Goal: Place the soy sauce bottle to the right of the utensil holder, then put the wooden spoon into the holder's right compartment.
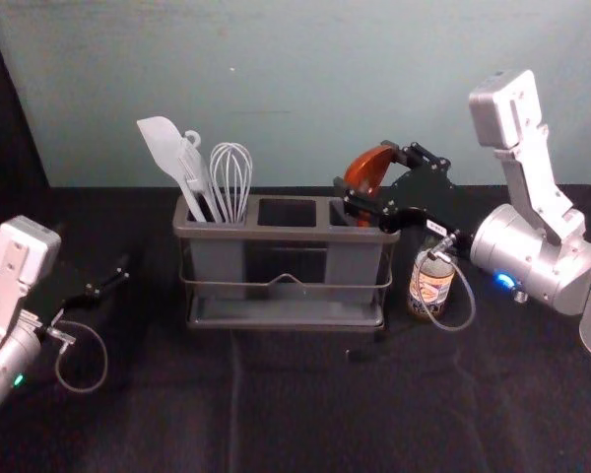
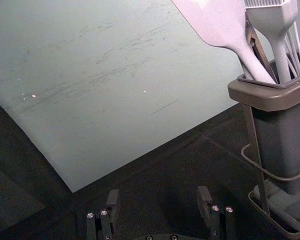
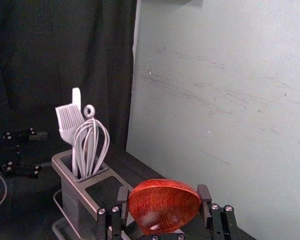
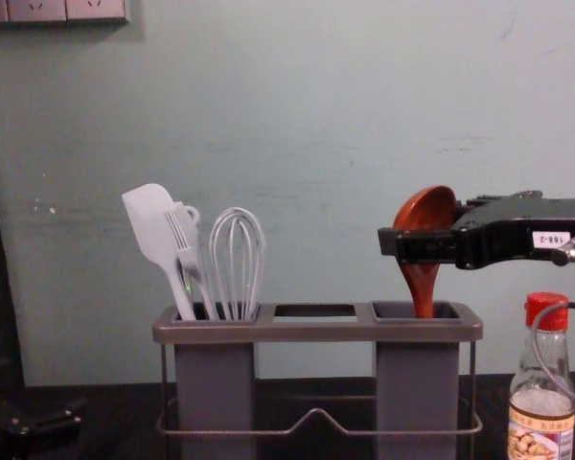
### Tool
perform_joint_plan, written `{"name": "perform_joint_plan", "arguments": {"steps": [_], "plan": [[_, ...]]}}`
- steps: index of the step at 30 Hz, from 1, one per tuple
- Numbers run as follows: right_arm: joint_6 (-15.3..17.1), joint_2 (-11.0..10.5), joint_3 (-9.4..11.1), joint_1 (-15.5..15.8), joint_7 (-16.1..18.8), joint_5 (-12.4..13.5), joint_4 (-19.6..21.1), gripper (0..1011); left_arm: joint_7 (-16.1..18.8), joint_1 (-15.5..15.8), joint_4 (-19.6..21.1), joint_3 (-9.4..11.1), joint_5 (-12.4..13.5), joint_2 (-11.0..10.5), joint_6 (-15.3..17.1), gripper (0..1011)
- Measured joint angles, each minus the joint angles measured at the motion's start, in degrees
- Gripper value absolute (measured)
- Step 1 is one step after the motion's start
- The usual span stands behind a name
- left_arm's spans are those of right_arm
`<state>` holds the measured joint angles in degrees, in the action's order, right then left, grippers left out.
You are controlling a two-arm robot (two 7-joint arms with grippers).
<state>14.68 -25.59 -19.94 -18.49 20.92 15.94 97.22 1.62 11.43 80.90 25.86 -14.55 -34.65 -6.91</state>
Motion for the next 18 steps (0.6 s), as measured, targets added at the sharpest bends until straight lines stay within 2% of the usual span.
{"name": "perform_joint_plan", "arguments": {"steps": [18], "plan": [[0.24, 0.42, -0.28, -0.11, -0.15, -0.39, -0.87, 853, 0.0, 0.0, 0.0, 0.0, 0.0, 0.0, 0.0, 1011]]}}
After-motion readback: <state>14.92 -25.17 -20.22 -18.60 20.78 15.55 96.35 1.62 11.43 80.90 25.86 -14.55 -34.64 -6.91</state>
